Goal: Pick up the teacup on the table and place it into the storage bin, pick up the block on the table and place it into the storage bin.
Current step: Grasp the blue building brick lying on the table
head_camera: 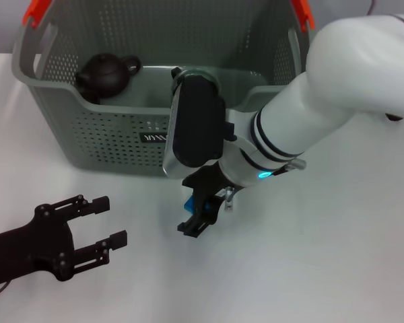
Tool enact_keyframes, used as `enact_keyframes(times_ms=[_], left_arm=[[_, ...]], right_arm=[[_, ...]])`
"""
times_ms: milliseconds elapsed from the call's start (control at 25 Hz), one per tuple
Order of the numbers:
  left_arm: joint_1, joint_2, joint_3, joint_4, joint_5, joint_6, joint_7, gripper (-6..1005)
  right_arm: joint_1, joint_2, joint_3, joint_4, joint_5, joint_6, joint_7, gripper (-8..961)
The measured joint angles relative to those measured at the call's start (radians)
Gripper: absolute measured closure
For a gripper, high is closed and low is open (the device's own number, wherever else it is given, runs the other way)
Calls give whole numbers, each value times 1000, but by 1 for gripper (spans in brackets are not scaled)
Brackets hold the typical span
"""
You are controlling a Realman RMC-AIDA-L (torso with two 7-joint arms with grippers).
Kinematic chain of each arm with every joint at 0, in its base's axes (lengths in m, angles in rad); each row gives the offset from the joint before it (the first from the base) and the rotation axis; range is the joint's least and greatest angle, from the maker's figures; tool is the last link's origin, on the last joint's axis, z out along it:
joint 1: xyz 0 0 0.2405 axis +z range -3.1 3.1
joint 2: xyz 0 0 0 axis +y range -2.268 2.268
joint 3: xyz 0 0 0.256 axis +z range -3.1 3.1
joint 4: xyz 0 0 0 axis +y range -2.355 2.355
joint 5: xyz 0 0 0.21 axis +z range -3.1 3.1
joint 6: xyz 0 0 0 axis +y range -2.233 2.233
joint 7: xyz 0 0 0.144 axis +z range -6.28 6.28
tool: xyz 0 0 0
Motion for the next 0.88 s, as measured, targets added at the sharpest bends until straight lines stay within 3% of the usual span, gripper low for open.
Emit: enact_keyframes(times_ms=[880], left_arm=[[-6, 0, 0, -1, 0, -16, -2, 309]], right_arm=[[13, 2, -19, 70, 39, 32, 39, 57]])
